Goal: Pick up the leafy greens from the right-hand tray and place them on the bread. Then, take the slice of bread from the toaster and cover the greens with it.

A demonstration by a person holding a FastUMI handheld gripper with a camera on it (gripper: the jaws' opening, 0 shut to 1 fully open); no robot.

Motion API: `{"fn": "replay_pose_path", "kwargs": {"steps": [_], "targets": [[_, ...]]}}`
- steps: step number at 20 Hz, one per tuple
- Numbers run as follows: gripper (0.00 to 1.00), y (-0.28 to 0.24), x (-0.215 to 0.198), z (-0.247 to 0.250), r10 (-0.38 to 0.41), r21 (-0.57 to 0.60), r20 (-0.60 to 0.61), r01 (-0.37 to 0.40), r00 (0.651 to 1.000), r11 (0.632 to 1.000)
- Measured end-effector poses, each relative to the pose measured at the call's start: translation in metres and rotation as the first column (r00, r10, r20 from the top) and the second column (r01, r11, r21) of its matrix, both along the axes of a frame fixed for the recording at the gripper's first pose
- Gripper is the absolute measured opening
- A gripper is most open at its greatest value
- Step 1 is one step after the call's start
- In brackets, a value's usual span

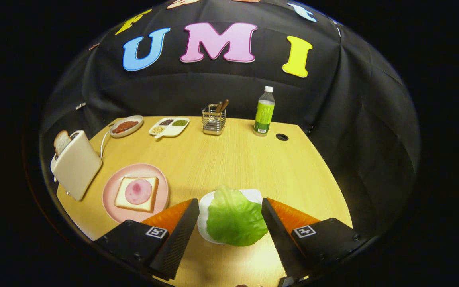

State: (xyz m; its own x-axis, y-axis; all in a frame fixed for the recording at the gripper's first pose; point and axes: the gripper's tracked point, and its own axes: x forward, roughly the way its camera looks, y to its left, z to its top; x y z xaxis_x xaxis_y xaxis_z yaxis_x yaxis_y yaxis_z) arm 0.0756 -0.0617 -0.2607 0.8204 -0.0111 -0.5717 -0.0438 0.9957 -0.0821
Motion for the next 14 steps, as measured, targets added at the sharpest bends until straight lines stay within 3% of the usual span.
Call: {"fn": "replay_pose_path", "kwargs": {"steps": [4,11,14], "targets": [[0.98,0.002,0.006,-0.038,0.033,0.041,-0.094,-0.029,0.995,0.999],[0.98,-0.021,0.016,-0.079,-0.032,0.088,-0.191,0.050,0.981,0.995],[0.98,-0.024,0.019,-0.084,-0.019,0.073,-0.195,0.034,0.981,0.997]]}}
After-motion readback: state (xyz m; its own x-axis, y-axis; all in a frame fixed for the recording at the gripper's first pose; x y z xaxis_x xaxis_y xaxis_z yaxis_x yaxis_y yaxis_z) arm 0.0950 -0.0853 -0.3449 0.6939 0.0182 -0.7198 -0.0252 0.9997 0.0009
